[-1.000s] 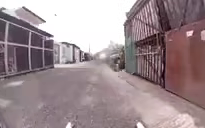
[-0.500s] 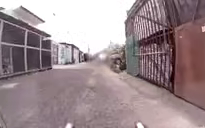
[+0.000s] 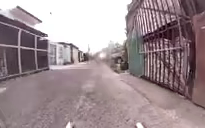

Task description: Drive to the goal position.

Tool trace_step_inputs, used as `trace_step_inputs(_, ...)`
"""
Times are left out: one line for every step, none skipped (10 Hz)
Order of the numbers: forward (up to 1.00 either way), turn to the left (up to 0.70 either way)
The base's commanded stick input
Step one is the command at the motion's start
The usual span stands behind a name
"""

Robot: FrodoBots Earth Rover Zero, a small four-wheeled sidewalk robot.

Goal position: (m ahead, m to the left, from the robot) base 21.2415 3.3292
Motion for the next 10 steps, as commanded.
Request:
trace_step_inputs(1.0, 0.34)
trace_step_inputs(1.0, 0.25)
trace_step_inputs(1.0, 0.05)
trace_step_inputs(1.0, 0.02)
trace_step_inputs(1.0, 0.02)
trace_step_inputs(1.0, 0.0)
trace_step_inputs(1.0, 0.02)
trace_step_inputs(1.0, 0.02)
trace_step_inputs(1.0, 0.02)
trace_step_inputs(1.0, 0.02)
